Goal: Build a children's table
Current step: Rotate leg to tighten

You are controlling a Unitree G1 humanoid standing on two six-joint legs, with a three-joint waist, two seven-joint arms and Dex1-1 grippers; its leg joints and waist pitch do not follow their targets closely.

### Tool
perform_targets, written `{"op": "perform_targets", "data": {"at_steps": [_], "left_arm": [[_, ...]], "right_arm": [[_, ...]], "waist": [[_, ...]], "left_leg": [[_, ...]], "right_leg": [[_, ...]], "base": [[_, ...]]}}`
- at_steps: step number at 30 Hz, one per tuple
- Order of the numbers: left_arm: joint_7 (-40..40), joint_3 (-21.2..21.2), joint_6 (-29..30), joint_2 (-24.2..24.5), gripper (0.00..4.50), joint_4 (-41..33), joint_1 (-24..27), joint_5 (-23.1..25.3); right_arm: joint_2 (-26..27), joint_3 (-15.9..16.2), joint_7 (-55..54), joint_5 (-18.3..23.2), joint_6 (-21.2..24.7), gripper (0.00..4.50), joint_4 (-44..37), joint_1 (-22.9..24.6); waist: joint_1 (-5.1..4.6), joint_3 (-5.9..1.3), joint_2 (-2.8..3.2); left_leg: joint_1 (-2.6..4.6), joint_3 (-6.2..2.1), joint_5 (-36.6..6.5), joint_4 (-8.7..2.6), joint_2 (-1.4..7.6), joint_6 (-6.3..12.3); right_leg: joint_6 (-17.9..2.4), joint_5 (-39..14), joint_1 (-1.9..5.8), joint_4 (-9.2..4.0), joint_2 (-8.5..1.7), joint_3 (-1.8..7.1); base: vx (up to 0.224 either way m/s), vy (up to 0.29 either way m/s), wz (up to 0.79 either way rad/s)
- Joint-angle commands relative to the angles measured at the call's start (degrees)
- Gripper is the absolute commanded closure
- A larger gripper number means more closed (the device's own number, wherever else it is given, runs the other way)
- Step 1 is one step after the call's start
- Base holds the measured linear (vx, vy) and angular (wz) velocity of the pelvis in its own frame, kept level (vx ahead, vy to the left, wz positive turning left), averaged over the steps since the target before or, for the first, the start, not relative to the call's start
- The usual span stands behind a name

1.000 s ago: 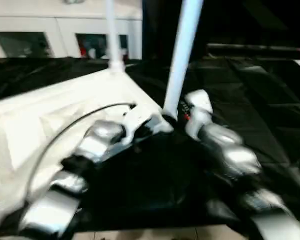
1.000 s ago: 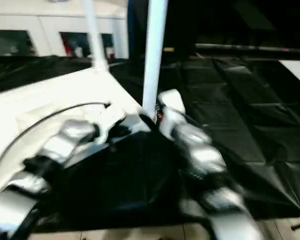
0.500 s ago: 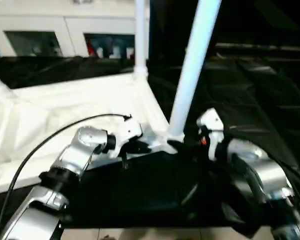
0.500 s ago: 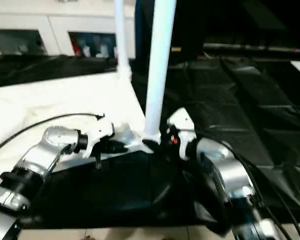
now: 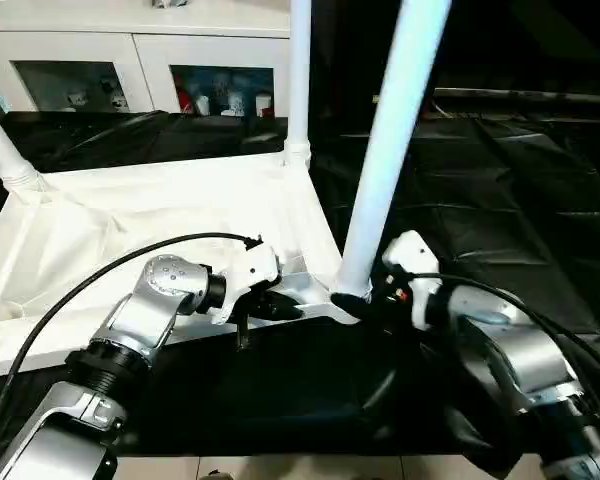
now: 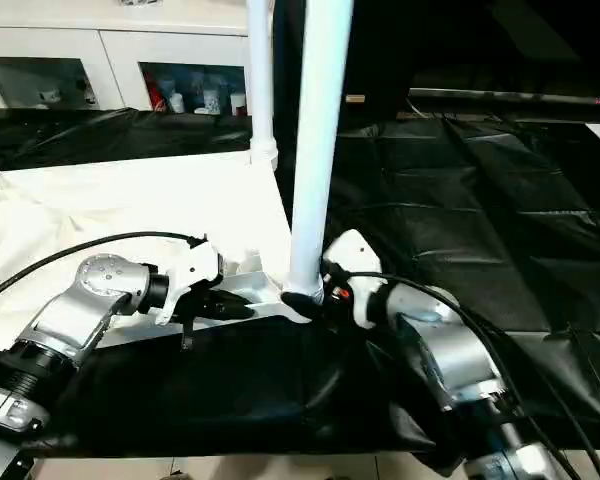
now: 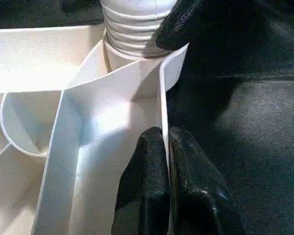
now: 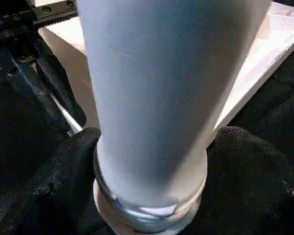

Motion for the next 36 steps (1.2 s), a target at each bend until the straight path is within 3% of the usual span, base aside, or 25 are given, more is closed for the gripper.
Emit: {"op": "perform_targets", "data": {"at_steps": [1, 3, 5, 12, 17, 25, 30, 36], "left_arm": [[-2.3, 0.0, -0.8, -0.7, 4.50, -3.8, -0.9, -3.0], [-2.1, 0.1, -0.9, -0.6, 4.50, -3.5, -0.8, -2.6], [-2.1, 0.2, -0.9, -0.5, 4.50, -3.5, -0.7, -2.4], [-1.6, 0.4, -0.6, -0.2, 4.50, -3.4, -0.6, -2.2], [-1.5, 0.5, -0.5, -0.3, 4.50, -3.4, -0.7, -2.3], [-0.2, 0.8, -0.3, -0.6, 4.50, -3.0, -0.6, -2.2], [11.1, 2.0, 0.4, -5.0, 4.50, 2.9, -2.6, 1.2], [25.1, 2.7, 2.4, -11.9, 4.50, 11.4, -6.7, 4.5]], "right_arm": [[-0.2, -0.1, -0.3, -0.6, 0.0, 0.50, 0.0, -0.5], [0.0, 0.3, 0.1, -0.9, -0.5, 0.50, 1.0, -0.9], [0.1, 0.4, 0.4, -1.3, -1.2, 0.50, 1.9, -1.2], [0.4, 0.7, 1.5, -1.5, -2.6, 1.24, 3.9, -1.6], [0.6, 0.7, 2.3, -1.0, -2.7, 1.64, 4.2, -1.5], [2.2, -0.1, 1.0, -0.7, -3.5, 1.74, 5.7, -0.5], [9.1, -4.1, -11.8, -1.3, -3.4, 1.74, 11.5, 0.1], [17.2, -7.1, -29.0, -3.6, -4.0, 1.75, 20.0, -3.6]], "waist": [[-0.39, -4.17, -0.03], [-0.39, -4.16, -0.30], [-0.37, -4.15, -0.20], [-0.39, -4.27, -0.21], [-0.33, -4.21, -0.20], [-0.45, -4.09, -0.17], [-0.81, -3.89, -0.21], [-1.34, -3.93, -0.15]], "left_leg": [[-0.14, 1.42, -7.1, -3.25, -0.61, 1.96], [-0.22, 1.42, -7.2, -3.26, -0.62, 2.05], [-0.20, 1.42, -7.5, -3.25, -0.63, 1.99], [-0.29, 1.39, -6.4, -3.07, -0.64, 2.33], [-0.30, 1.38, -7.3, -3.08, -0.65, 2.08], [-0.29, 1.36, -9.1, -3.05, -0.68, 1.70], [-0.26, 1.35, -10.1, -3.16, -0.84, 0.47], [0.03, 1.20, -11.5, -3.29, -1.11, -0.75]], "right_leg": [[-12.1, -6.3, 4.00, -3.04, -1.94, 2.15], [-12.1, -6.6, 4.09, -3.04, -1.95, 2.13], [-11.9, -7.6, 4.05, -3.13, -2.01, 2.12], [-12.2, -5.9, 4.10, -2.84, -1.91, 2.10], [-11.7, -8.3, 4.07, -3.01, -2.01, 2.12], [-11.3, -10.8, 3.92, -3.23, -2.00, 2.11], [-10.1, -14.0, 3.73, -3.65, -1.91, 2.03], [-8.6, -18.4, 3.44, -4.17, -1.96, 2.06]], "base": [[0.000, 0.000, 0.00], [0.000, 0.000, 0.00], [0.000, 0.000, 0.00], [0.000, 0.000, 0.00], [0.000, 0.000, 0.00], [0.000, 0.000, 0.00], [0.000, 0.000, 0.00], [0.000, 0.000, 0.00]]}}
